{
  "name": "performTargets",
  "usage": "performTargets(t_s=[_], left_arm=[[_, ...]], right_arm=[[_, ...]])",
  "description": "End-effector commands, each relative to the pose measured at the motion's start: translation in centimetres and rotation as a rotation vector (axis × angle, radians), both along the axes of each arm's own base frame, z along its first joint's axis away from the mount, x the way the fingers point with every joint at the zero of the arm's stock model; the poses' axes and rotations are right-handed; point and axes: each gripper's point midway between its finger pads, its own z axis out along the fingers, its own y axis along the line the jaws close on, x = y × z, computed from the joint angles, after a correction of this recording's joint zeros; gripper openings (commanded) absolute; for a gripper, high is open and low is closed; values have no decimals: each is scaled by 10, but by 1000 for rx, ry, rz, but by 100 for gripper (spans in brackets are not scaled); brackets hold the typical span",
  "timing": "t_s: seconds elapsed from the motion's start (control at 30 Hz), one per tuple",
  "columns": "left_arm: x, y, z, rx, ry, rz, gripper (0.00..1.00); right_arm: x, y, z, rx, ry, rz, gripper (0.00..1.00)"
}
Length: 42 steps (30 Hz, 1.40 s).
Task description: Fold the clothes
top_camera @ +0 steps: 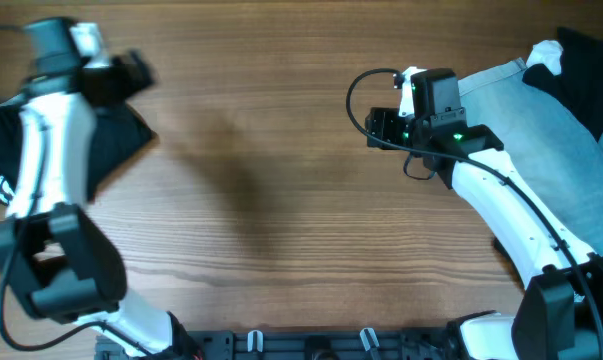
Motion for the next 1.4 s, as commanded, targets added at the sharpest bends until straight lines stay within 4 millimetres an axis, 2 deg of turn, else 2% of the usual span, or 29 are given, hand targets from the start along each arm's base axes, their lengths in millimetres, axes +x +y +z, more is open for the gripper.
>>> performTargets(t_s=[0.0,0.1,0.17,0.23,0.27,0.33,0.37,0.53,0.63,0.73,1.13,1.2,1.27,1.37], left_arm=[[-41,-51,-20,43,198,-136,100],[-94,-55,-30,47,414,-148,100],[-104,-52,-18,46,418,-140,100],[-109,-50,5,54,333,-132,100],[-111,-51,17,59,276,-127,100],[-120,-55,38,74,146,-132,100],[-132,-58,50,85,34,-136,100],[-182,-63,75,78,-310,-89,100],[-206,-63,87,83,-394,-86,100],[-220,-63,90,84,-401,-86,100],[-223,-63,86,82,-379,-87,100],[-223,-63,86,82,-379,-87,100],[-223,-63,86,82,-379,-87,100],[-223,-63,86,82,-379,-87,100]], right_arm=[[-2,-31,11,-91,31,-35,100],[-13,-52,49,-77,32,-89,100],[-20,-60,78,-62,-43,-110,100],[-36,-62,113,-44,-147,-115,100],[-47,-64,125,-37,-187,-116,100],[-67,-66,138,-24,-250,-119,100],[-85,-68,143,-15,-298,-121,100],[-139,-75,136,29,-411,-146,100],[-154,-76,117,60,-366,-177,100],[-163,-77,101,43,-290,-176,100],[-155,-76,84,26,-211,-175,100],[-160,-76,85,30,-232,-172,100],[-167,-87,84,-4,-282,-205,100],[-172,-88,76,26,-425,-208,100]])
